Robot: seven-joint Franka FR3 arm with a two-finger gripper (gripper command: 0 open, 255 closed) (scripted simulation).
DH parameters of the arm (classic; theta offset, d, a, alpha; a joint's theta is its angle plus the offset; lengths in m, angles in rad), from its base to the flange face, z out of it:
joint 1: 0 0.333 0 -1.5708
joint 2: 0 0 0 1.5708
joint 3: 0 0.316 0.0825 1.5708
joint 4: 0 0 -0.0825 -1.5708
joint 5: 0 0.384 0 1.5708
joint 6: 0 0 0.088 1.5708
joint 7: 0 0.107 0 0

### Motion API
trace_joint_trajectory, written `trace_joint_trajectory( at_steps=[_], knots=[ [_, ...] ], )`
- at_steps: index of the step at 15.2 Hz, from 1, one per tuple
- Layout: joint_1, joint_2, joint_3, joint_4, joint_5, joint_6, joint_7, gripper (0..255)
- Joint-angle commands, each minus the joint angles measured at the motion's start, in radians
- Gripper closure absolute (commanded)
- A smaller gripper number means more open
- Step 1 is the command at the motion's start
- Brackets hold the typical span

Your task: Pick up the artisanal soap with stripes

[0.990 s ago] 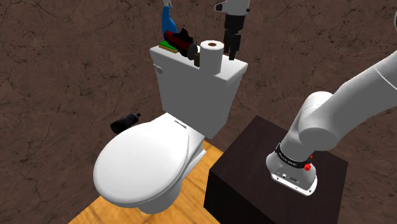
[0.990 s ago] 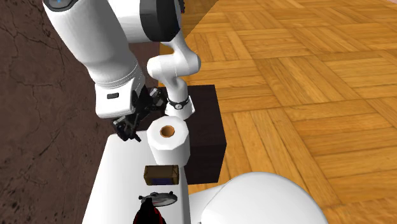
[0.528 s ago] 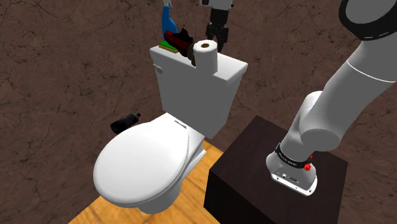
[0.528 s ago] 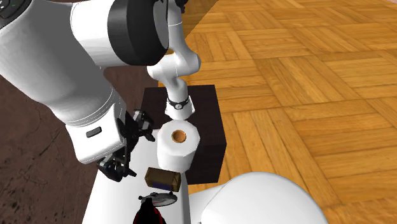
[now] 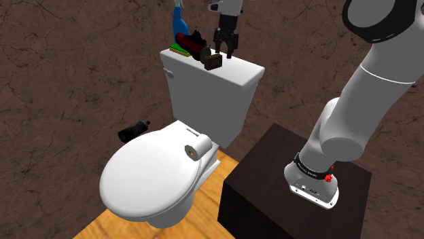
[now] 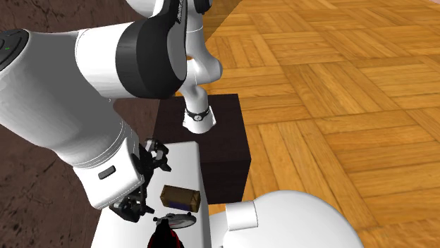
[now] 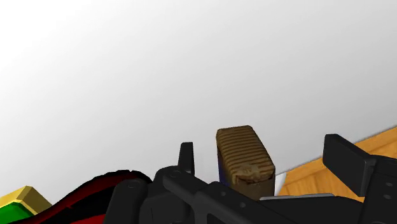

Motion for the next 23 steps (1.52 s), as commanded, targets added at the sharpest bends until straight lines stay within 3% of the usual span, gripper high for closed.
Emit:
trace_joint_trajectory(
  at_steps=[1,3,4,13,23],
  knots=[
    [0.001,0.001,0.001,-0.033,0.001,0.034,-0.005,0],
    [0.001,0.001,0.001,-0.033,0.001,0.034,-0.005,0],
    [0.000,0.002,0.000,-0.032,0.002,0.033,-0.006,255],
    [0.001,0.001,0.001,-0.033,0.001,0.034,-0.005,255],
    [-0.001,0.008,-0.002,0.109,0.002,-0.100,0.014,255]
  ],
)
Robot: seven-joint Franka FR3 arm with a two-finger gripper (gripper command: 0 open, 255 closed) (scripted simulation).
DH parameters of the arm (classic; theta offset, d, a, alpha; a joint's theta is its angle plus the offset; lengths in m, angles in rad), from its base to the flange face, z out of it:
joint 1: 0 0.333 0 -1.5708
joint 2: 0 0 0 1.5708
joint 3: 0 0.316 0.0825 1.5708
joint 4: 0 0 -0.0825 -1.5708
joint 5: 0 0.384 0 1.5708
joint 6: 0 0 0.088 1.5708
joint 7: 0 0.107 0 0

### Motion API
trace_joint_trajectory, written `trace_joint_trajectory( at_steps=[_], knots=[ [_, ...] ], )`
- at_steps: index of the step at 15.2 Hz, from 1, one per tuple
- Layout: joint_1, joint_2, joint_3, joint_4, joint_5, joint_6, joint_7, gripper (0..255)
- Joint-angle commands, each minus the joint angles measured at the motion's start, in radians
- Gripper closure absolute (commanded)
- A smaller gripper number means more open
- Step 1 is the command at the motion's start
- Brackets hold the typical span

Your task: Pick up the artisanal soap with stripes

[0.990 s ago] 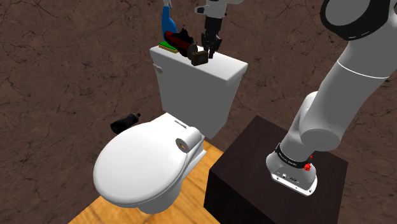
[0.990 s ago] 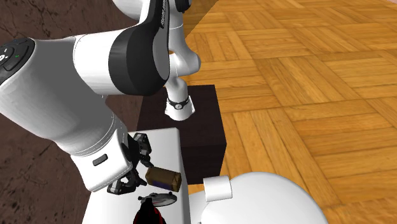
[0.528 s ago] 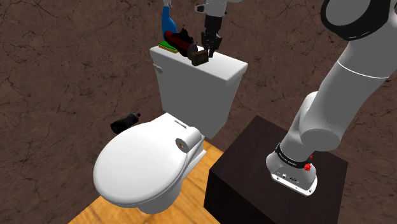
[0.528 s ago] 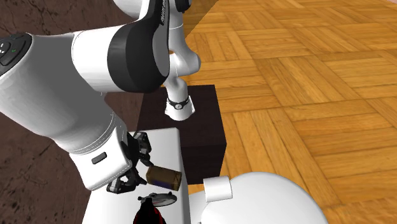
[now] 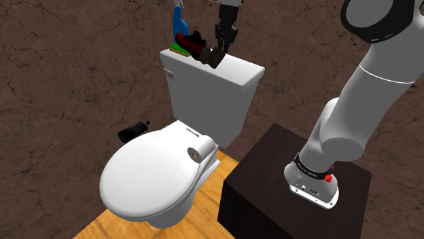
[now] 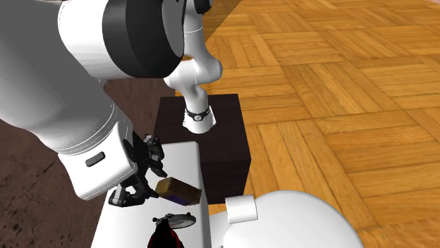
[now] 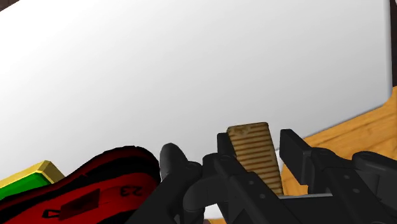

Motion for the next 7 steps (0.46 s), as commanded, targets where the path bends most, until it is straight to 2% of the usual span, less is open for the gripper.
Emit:
trace_joint_trajectory(
  at_steps=[1,7],
  knots=[
    [-0.002,0.003,-0.002,0.031,0.001,-0.029,0.002,255],
    [-0.004,0.015,-0.004,0.101,0.005,-0.087,0.007,255]
  ],
)
